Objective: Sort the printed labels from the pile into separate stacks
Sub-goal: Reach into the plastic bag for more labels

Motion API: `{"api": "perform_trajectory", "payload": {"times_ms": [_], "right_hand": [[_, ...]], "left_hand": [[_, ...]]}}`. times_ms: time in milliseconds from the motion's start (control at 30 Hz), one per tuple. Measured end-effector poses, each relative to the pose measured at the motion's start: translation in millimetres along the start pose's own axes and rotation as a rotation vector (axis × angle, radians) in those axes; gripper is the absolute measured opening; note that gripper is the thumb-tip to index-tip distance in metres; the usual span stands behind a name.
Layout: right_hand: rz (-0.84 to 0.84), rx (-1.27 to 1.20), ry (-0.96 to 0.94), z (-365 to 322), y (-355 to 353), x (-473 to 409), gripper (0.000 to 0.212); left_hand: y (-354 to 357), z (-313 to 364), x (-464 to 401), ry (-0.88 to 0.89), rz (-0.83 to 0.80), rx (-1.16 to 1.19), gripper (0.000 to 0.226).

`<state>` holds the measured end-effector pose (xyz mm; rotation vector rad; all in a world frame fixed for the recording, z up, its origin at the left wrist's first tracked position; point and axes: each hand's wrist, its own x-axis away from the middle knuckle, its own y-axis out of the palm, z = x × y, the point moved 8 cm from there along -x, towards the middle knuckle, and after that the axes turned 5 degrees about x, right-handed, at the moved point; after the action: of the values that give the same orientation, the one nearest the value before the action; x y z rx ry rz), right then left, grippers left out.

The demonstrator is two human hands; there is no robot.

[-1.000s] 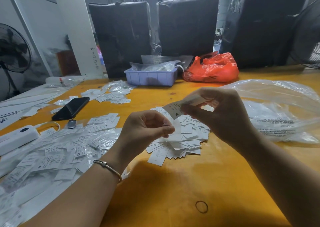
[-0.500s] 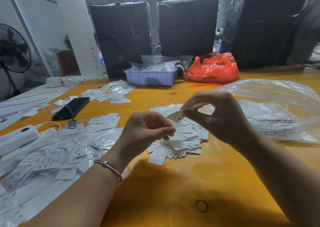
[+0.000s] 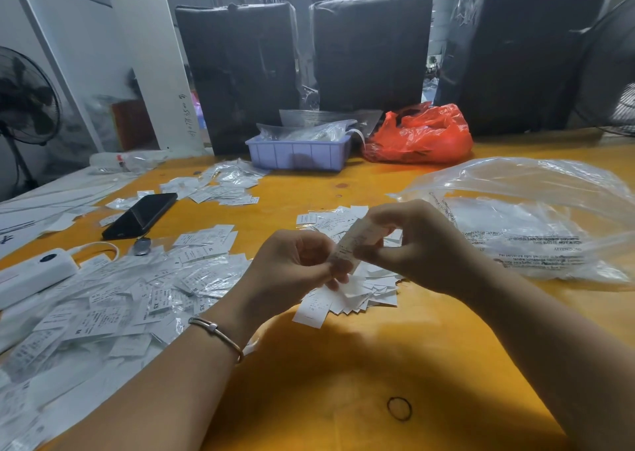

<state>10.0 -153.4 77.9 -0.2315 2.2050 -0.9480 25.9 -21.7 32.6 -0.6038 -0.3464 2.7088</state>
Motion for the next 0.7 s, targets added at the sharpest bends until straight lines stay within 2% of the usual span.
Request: {"api": "perform_trajectory", "payload": {"times_ms": [133,200,333,433,500,600,700], "right_hand": [[0.243,-0.051,0.065,6.6,-20.9,1.9,0.022],[0.285,-0.049,0.073,6.0,-24.9,3.2,0.021],[0.197,0.009,0.043,1.4,-11.5,3.3,0.017],[0.091,-0.025,0.042,2.1,1.1,2.7,0.014],[0.033,-0.046,0.048,1.9,7.2,2.9,0.013],[0.136,-0.048,0.033,2.2,-4.5,2.7,0.013],[0.178,-0.077,0.049,4.7,-13.6,2.1,0.014]], "left_hand": [[-6.4,-4.7,-0.8,-0.034,0.032,-0.024,0.022],[-6.4,-5.8,-0.6,-0.049,0.032,-0.023,0.017],[-6.8,-5.3,0.2,-0.063,0.053,0.037,0.021],[-8.9,-5.2,-0.3,-0.059,0.063,0.043,0.006],[-8.8,-5.7,-0.4,-0.051,0.059,0.026,0.008],[-10.3,-7.8,-0.9,-0.061,0.069,0.045,0.020],[-11.0,-8.0,-1.3,-0.062,0.080,0.057,0.020]]}}
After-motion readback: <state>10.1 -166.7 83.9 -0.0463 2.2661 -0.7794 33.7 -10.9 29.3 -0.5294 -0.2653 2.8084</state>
